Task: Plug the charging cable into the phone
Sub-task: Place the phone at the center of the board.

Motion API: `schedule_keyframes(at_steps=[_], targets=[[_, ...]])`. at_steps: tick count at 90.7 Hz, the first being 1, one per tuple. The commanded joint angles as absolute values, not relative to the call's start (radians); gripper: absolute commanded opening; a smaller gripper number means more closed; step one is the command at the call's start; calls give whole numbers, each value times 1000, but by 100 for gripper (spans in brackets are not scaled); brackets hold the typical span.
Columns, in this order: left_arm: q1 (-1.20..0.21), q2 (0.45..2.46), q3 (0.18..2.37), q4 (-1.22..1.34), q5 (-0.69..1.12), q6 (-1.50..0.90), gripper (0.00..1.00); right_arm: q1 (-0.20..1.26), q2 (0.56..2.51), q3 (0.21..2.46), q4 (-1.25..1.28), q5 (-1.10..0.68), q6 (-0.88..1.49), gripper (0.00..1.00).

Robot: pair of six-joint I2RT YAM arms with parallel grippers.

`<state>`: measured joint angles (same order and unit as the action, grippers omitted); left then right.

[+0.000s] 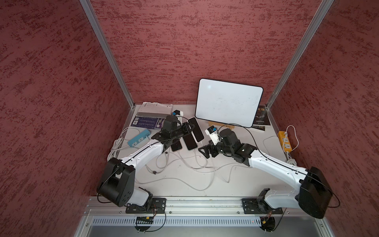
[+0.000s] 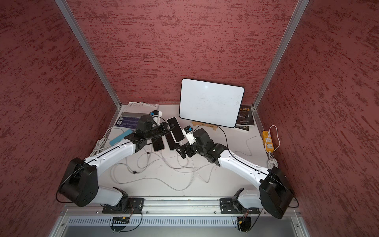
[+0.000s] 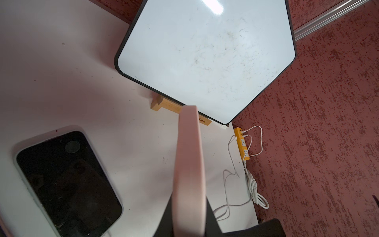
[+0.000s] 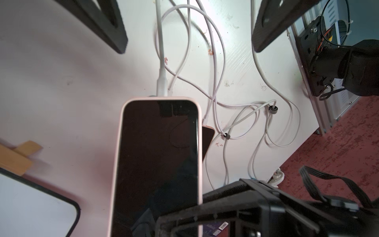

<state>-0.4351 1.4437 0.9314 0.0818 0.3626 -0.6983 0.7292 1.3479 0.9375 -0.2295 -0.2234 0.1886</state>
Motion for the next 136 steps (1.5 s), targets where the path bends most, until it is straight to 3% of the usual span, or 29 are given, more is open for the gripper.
schedule_keyframes(at_steps=[1, 27, 47, 78, 106, 117, 136], targets=[[-438, 1429, 947, 167, 419, -689, 0, 707, 1441, 1082, -347, -199, 166, 99], [-439, 1395, 909, 160, 439, -690, 0, 698, 1679, 1333, -411, -278, 158, 99], [-439, 1379, 896, 160, 449, -685, 0, 698, 1709, 1356, -401, -261, 149, 99], [-439, 1375, 877, 187, 476, -699, 0, 694, 1782, 1419, -418, -210, 118, 87], [-437, 1362, 874, 168, 473, -691, 0, 693, 1783, 1415, -415, -167, 103, 90], [-437, 1368, 873, 173, 475, -693, 0, 693, 1782, 1414, -407, -194, 98, 84], [-436, 1372, 874, 166, 467, -696, 0, 692, 1779, 1418, -395, -198, 109, 56]])
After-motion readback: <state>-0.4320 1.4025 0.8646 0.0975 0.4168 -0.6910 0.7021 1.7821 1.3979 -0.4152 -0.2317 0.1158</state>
